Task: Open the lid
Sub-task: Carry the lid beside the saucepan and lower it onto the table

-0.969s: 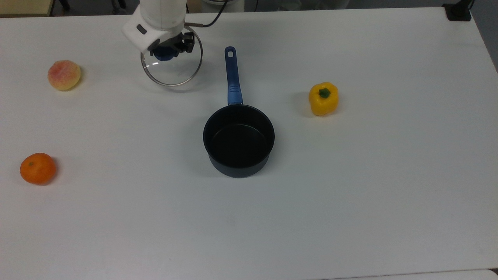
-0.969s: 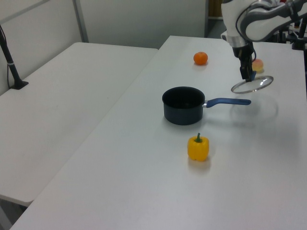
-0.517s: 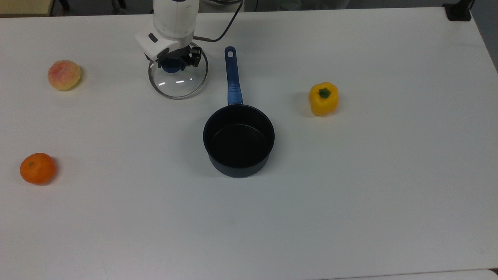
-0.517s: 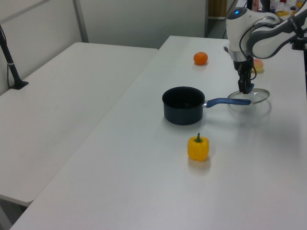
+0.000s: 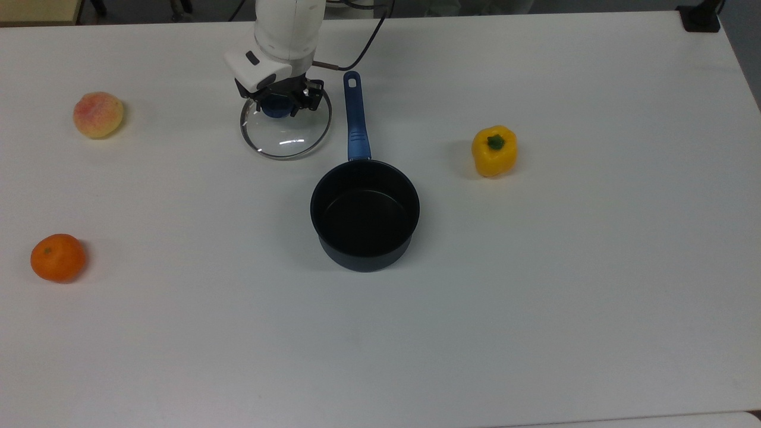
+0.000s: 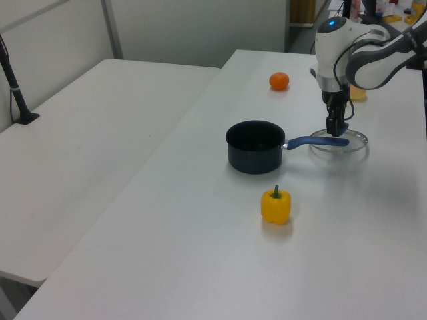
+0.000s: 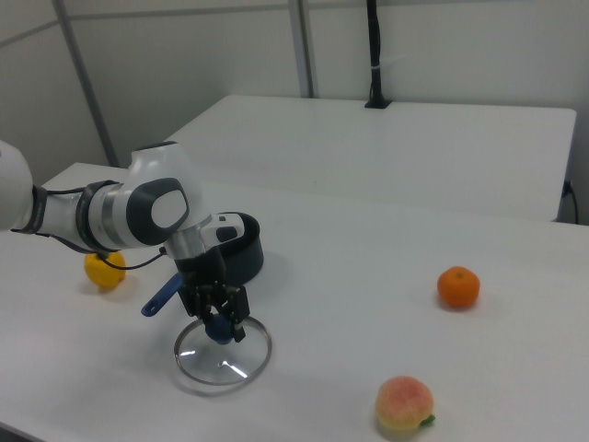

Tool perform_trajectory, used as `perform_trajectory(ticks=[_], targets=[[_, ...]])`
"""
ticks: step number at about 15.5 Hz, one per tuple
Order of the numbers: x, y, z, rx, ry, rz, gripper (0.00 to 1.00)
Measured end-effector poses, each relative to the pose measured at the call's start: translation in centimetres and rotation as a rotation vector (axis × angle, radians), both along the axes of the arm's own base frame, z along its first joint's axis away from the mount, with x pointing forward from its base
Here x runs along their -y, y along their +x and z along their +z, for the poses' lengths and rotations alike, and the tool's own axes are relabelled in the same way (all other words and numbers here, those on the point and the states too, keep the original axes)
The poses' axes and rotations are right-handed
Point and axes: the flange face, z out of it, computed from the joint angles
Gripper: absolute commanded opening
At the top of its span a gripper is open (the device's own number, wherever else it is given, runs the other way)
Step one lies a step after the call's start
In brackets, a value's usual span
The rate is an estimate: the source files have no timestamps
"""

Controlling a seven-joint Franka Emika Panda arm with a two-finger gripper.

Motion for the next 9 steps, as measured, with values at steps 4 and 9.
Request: perform_trajectory(ticks=[4, 9], targets=[[-0.48, -0.11, -0.20, -0.004, 0.000, 0.007, 0.75], [-0.93, -0.22, -0.32, -0.011, 0.000, 0.012, 1.00]])
